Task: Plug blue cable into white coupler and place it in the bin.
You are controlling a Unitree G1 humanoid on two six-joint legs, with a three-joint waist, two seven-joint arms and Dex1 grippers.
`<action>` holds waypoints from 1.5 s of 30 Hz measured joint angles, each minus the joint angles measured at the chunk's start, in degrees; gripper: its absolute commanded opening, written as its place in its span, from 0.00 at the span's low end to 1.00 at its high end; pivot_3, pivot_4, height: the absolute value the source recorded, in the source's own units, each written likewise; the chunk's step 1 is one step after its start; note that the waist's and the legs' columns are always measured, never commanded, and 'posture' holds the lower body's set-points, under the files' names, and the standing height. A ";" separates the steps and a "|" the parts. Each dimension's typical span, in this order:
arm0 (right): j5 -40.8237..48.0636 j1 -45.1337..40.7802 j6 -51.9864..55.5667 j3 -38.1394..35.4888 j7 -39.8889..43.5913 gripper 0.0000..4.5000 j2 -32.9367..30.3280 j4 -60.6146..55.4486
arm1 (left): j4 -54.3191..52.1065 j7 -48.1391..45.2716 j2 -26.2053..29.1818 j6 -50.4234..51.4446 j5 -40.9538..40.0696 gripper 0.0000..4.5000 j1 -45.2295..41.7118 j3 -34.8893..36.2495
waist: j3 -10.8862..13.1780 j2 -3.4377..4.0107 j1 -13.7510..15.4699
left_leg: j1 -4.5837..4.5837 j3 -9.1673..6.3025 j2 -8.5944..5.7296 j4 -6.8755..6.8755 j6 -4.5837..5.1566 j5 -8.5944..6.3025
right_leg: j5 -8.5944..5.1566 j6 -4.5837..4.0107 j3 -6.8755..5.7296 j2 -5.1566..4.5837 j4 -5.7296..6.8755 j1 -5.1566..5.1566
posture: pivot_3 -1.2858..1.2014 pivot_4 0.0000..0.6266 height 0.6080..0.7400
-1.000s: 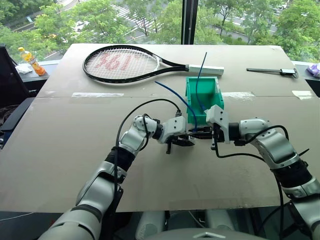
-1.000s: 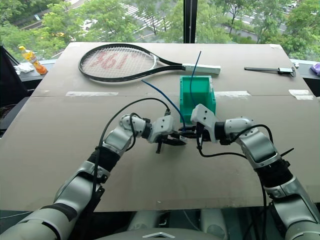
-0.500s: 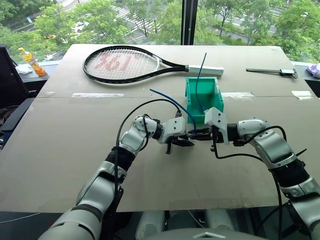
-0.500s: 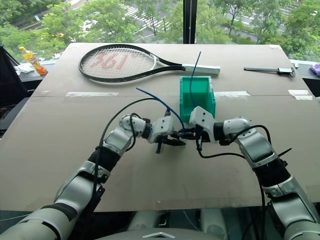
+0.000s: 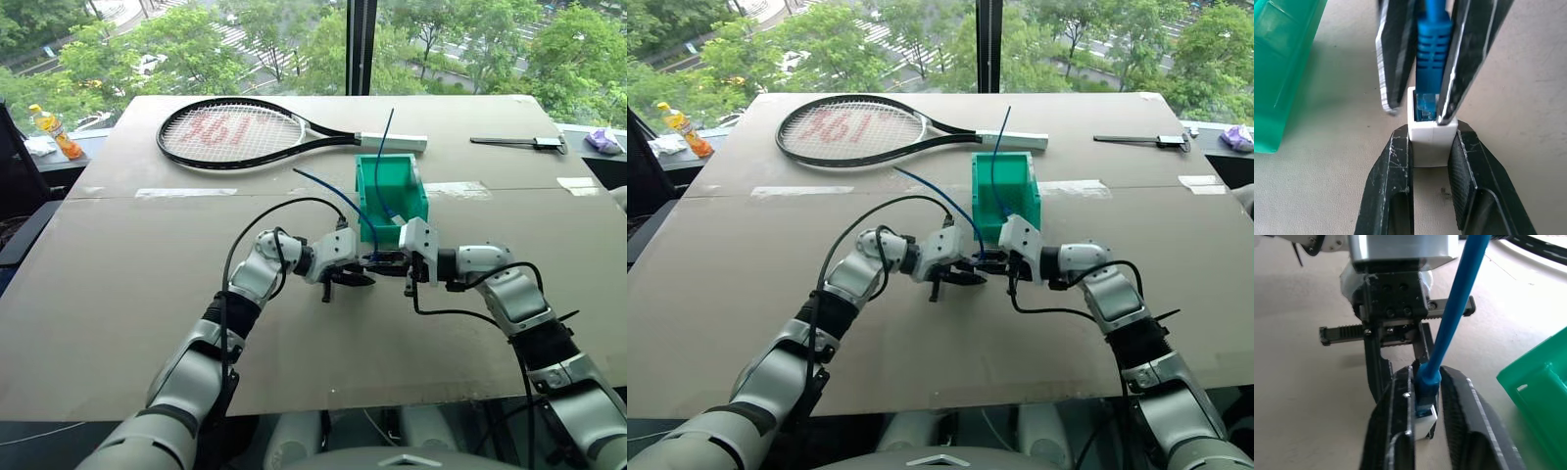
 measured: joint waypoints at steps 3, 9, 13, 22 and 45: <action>5.11 2.01 6.87 -6.55 -4.51 0.61 -1.72 -12.79 | -7.87 0.08 -0.12 6.54 -4.82 0.08 1.91 2.43 | 0.04 0.06 0.22 | -0.88 -0.01 -0.04 0.11 -0.18 0.11 | 0.06 0.04 0.01 -0.06 0.08 -0.80 | 0.52 0.24 1.00; 19.45 5.47 20.99 -23.52 -16.73 0.61 -6.03 -39.53 | -23.56 7.63 0.96 31.73 -14.22 0.08 0.63 8.27 | 0.04 0.05 1.37 | -1.12 -0.27 -0.06 0.01 -0.02 0.00 | 0.03 0.07 -0.32 -0.07 -0.09 -0.88 | 0.52 0.24 1.00; 23.81 16.82 27.71 -32.37 -22.01 0.61 -11.00 -50.62 | -24.43 12.27 2.42 50.36 -18.33 0.08 -8.34 10.39 | 0.07 0.02 1.87 | -1.20 -0.36 -0.17 0.17 -0.01 0.01 | 0.01 0.11 -0.39 -0.08 -0.11 -0.83 | 0.52 0.24 1.00; 19.66 43.26 25.82 -42.82 -25.21 0.61 -8.91 -58.46 | 1.84 27.72 -11.09 56.51 -16.78 0.08 -28.47 13.38 | 0.17 -0.16 1.63 | -0.73 -0.32 -0.24 0.14 0.02 0.01 | -0.16 0.39 -0.18 0.05 -0.11 -0.40 | 0.52 0.24 1.00; 13.72 51.81 17.06 -40.53 -32.37 1.00 -1.61 -59.68 | 18.08 27.40 -10.19 55.97 -15.50 1.00 -39.07 19.56 | 0.21 -0.09 0.50 | -0.58 0.05 -0.09 -0.12 0.00 0.00 | -0.15 0.33 0.30 0.12 -0.07 -0.56 | 0.52 0.24 1.00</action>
